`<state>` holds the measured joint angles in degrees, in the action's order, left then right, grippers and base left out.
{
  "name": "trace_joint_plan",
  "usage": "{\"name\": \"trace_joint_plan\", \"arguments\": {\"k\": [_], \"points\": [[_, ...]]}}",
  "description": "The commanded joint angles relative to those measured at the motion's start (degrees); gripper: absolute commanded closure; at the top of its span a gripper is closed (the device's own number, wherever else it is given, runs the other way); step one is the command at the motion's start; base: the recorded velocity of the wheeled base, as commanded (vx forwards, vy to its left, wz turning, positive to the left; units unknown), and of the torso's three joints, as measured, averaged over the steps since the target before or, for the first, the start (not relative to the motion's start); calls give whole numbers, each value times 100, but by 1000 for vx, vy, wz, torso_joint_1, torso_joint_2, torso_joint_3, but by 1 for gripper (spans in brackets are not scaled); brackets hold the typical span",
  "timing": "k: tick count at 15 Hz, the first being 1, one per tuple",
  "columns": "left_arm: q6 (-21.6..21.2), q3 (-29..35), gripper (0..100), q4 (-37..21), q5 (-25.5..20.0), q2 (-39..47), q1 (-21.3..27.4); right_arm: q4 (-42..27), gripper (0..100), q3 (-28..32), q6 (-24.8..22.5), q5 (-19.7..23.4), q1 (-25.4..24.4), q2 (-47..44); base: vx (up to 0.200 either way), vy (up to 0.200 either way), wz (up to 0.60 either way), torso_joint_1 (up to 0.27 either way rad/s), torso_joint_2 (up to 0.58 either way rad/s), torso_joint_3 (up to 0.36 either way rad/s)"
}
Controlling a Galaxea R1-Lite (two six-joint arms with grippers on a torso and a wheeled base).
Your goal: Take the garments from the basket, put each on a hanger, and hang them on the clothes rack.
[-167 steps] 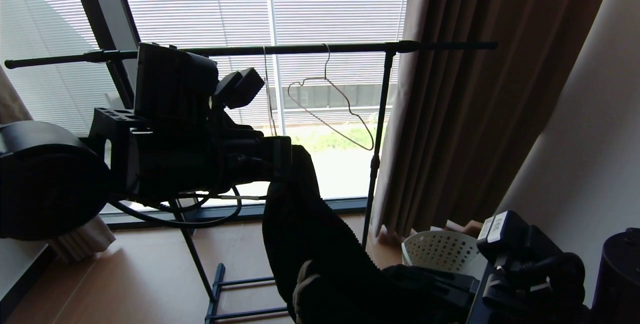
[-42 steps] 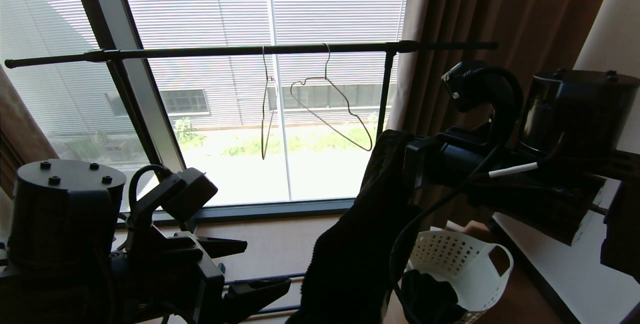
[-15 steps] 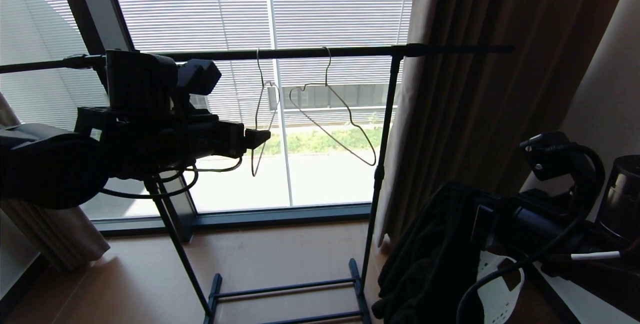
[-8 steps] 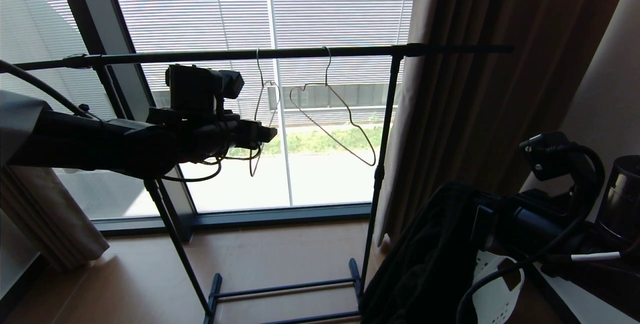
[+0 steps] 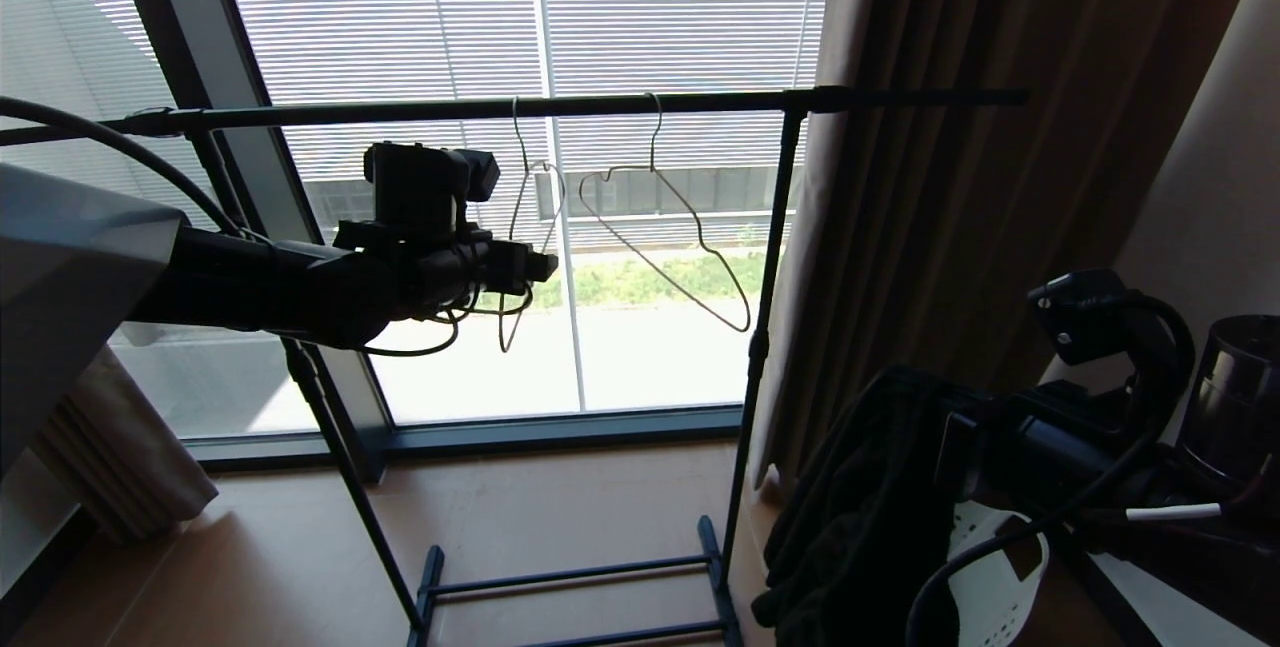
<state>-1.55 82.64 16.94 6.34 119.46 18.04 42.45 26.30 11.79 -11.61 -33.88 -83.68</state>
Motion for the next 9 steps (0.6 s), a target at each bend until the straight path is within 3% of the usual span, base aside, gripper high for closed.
{"name": "trace_joint_plan", "arguments": {"k": [1, 9], "points": [[23, 33, 100, 2, 25, 95, -20, 0, 100, -10, -1, 0, -5, -35, 0, 0, 0, 0, 0, 0], [23, 15, 100, 125, 60, 8, -38, 238, 100, -151, -1, -8, -14, -184, 0, 0, 0, 0, 0, 0]]}}
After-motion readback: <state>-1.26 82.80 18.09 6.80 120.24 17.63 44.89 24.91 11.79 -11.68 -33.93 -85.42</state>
